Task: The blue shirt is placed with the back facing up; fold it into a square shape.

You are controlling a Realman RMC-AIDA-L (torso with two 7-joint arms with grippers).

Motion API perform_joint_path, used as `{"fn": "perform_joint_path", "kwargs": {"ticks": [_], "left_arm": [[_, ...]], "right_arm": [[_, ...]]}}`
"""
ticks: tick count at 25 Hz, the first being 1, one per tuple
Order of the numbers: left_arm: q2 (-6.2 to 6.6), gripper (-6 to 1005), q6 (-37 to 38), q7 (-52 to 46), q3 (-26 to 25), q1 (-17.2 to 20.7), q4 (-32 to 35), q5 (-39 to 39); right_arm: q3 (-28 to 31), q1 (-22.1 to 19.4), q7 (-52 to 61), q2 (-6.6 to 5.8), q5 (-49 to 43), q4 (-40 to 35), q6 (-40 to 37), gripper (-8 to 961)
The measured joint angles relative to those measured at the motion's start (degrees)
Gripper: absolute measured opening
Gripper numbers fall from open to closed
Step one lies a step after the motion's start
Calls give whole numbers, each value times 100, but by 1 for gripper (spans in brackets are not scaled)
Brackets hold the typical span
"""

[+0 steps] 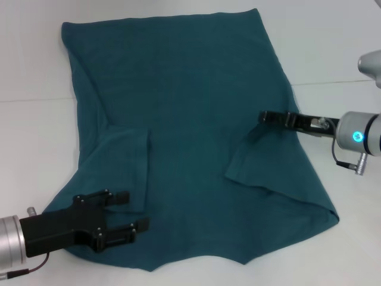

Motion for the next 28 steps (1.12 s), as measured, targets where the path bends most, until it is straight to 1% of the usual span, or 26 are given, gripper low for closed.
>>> {"fn": "perform_joint_path", "kwargs": {"ticks": [3, 6, 9, 10, 12, 15, 19, 23, 28], "left_arm": [[0, 788, -10, 42, -9, 0, 0, 0], [0, 787, -57, 47, -14, 7, 0, 0], [0, 787, -129, 49, -13, 15, -10, 0], [0, 787, -138, 49, -13, 17, -14, 0], [0, 787, -141, 50, -13, 29, -10, -1], [0, 787, -142, 50, -31, 42, -3, -15], [0, 788, -114, 43, -177, 70, -8, -40], [0, 788, -22, -68, -430, 106, -18, -53], [0, 788, 107, -397, -620, 212, 24, -41]], "right_arm": [[-29, 84, -347, 33, 397, 85, 67, 899], [-33, 148, -940, 51, 923, 271, 85, 899], [-34, 142, -1471, 60, 1398, 430, 57, 899], [-33, 84, -1747, 60, 1675, 472, -11, 899], [-34, 38, -1848, 60, 1778, 476, -41, 899], [5, -146, -2212, 56, 2179, 477, -285, 900], [16, -397, -2658, 25, 2669, 422, -691, 900], [-20, -542, -2722, -77, 2645, 383, -1091, 900], [-46, -613, -2677, -330, 1971, 300, -1923, 900]]}}
